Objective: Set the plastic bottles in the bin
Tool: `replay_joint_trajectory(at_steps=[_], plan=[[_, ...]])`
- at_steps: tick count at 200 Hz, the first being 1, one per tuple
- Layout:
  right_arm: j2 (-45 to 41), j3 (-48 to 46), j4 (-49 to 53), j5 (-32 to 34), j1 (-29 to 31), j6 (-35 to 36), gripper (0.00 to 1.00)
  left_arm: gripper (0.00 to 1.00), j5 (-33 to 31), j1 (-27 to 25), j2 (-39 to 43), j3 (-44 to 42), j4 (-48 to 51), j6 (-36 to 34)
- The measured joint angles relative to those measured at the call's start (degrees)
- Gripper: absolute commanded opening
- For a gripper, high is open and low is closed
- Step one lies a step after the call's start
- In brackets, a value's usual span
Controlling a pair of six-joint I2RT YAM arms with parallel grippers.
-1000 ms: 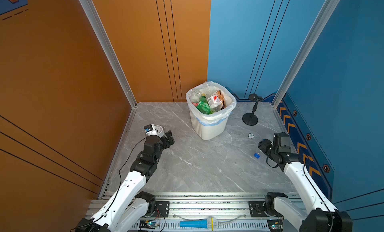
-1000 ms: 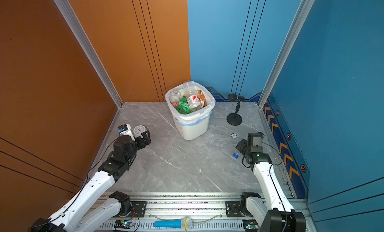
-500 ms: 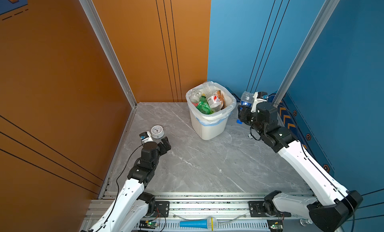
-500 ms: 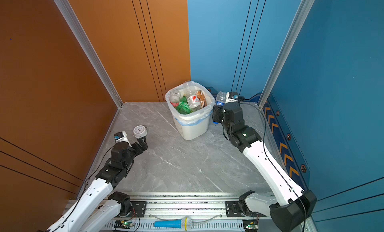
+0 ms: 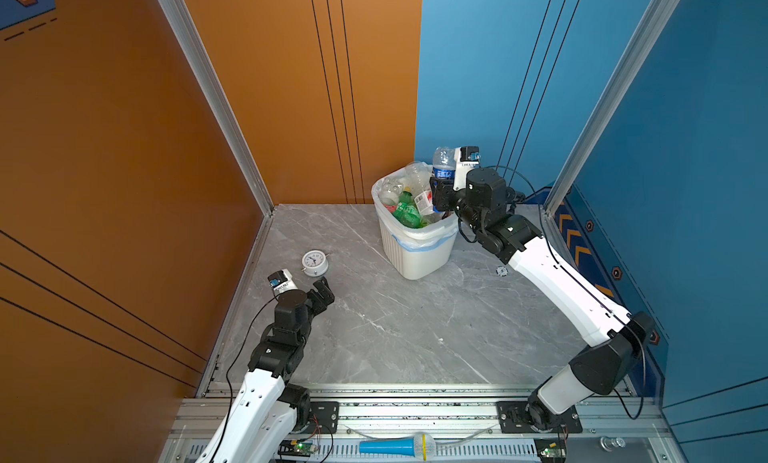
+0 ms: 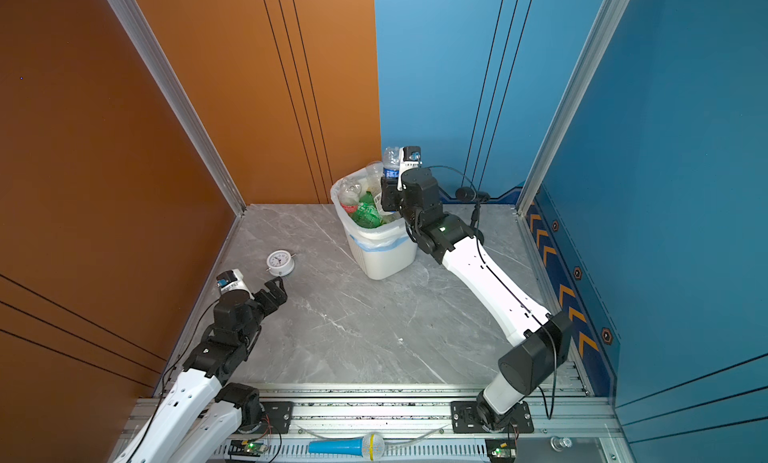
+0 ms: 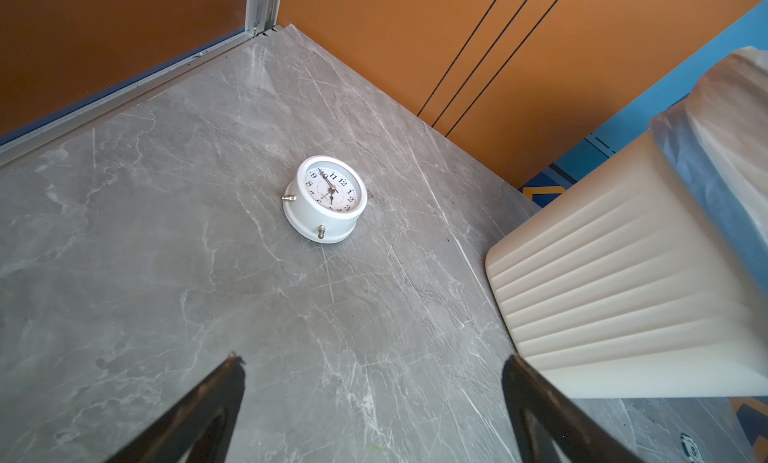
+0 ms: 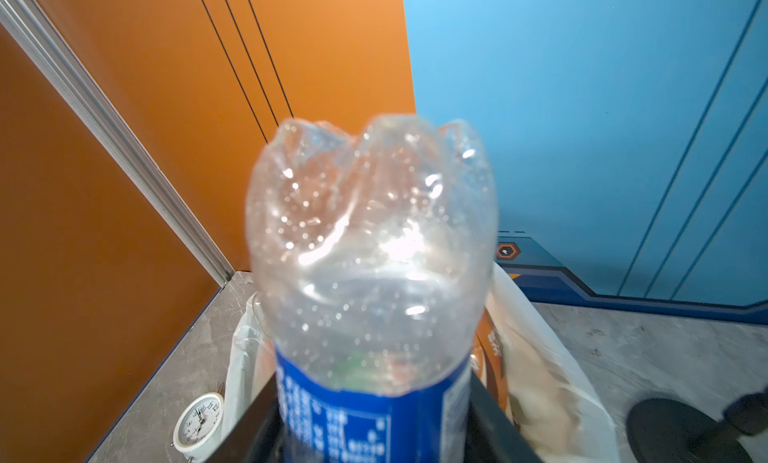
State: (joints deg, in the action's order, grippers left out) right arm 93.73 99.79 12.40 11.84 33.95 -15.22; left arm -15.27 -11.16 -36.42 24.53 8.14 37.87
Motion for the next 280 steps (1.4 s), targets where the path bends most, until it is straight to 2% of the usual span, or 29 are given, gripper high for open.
replay_joint_trajectory(at_steps=[31,38,49,59,98,119,137,164,188,208,236,259,280], plan=[[5.66,4.85,0.09,-2.23,0.68,1.36,0.57,0.97,0.02,0.76,0.07,-0.11,0.59,0.17],[6.93,5.97,0.15,-2.71,0.90,1.68,0.65,0.98,0.02,0.81,0.13,-0.11,0.66,0.15],[8.59,7.43,0.61,-3.23,1.01,2.21,0.87,0.98,0.02,1.01,0.31,-0.11,0.70,0.13],[10.12,8.79,1.29,-3.52,1.09,2.27,0.99,0.98,0.02,1.18,0.46,-0.11,0.70,0.15],[11.47,10.60,3.98,-3.61,1.18,2.99,1.00,0.98,0.04,1.79,0.52,-0.09,0.70,-0.15],[8.37,7.54,3.96,-3.39,0.74,2.95,1.00,0.98,0.04,1.90,0.22,0.07,0.61,-0.55],[1.57,-0.13,2.49,-2.89,-0.44,2.45,1.00,0.98,0.04,2.12,-0.81,0.74,0.13,-1.07],[-14.51,-18.40,-1.55,-0.48,-4.11,1.38,1.00,0.98,0.04,2.23,-2.71,1.62,-1.77,-2.82],[-30.21,-37.99,-6.64,6.19,-7.13,2.86,1.00,0.98,-0.28,2.21,-4.37,1.84,-3.37,-6.49],[-39.36,-53.81,-10.86,11.41,-7.82,6.47,1.00,0.98,-3.04,2.21,-5.14,1.53,-5.40,-10.69],[-42.91,-68.59,-12.98,16.85,-10.34,10.38,1.00,0.98,-8.61,1.70,-5.01,-5.18,-15.80,-18.29],[-42.34,-73.77,-17.88,18.32,-14.93,12.13,1.00,0.98,-11.63,1.68,-6.69,-12.68,-24.39,-24.96],[-38.69,-76.85,-27.41,17.99,-19.02,13.25,1.00,0.98,-11.82,2.89,-12.55,-15.39,-31.56,-30.01]])
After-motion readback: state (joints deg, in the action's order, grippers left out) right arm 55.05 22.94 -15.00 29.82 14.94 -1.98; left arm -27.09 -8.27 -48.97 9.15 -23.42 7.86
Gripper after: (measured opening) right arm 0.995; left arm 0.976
